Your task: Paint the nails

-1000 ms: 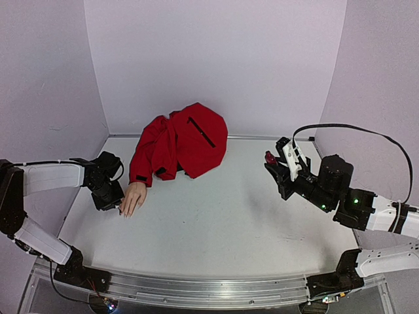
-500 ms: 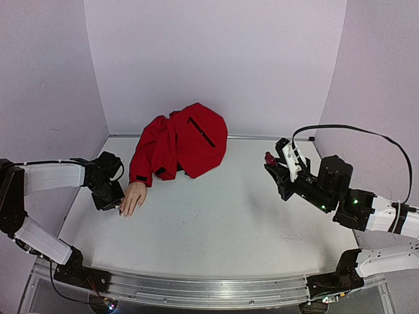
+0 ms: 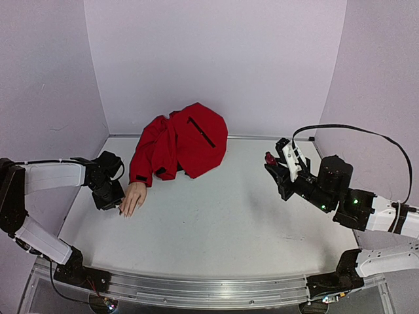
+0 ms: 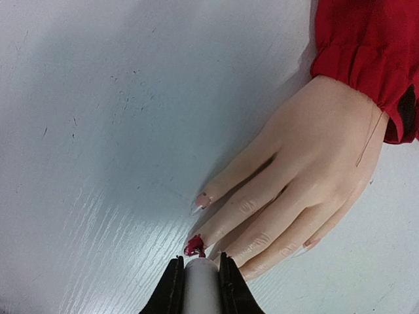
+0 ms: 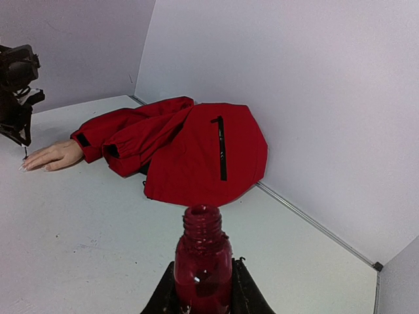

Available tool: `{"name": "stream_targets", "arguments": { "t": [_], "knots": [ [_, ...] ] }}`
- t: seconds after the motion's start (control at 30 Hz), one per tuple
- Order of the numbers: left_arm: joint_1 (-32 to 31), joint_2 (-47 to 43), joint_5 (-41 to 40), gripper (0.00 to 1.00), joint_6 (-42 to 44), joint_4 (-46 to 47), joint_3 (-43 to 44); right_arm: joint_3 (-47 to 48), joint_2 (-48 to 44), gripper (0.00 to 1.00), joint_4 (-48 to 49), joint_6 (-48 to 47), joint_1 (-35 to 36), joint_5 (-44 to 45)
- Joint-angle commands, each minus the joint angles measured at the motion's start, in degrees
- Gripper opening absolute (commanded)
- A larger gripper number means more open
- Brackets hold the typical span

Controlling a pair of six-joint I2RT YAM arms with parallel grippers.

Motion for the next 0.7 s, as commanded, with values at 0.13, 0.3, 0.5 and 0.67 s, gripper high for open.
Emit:
{"name": "stream_targets", "arguments": {
  "t": [0.13, 0.3, 0.5, 0.67],
  "knots": [
    [0.36, 0.26, -1.42, 0.0, 1.13, 1.01, 2.82, 0.34, -0.35, 0.0, 4.49, 0.08, -0.21, 0.22],
    [0.36, 0.04, -1.49, 0.0, 1.11, 1.05, 2.49, 0.23, -0.44, 0.0, 4.59, 0.17, -0.22, 0.18],
    [0.36, 0.33, -1.16, 0.0, 1.04, 1.09, 2.33, 0.22, -0.51, 0.0, 4.62, 0.17, -0.29, 0.16],
    [0.36, -0.28, -0.46, 0.0, 0.64, 1.01, 1.39, 0.21, -0.63, 0.0, 4.58, 0.17, -0.29, 0.09]
  ]
}}
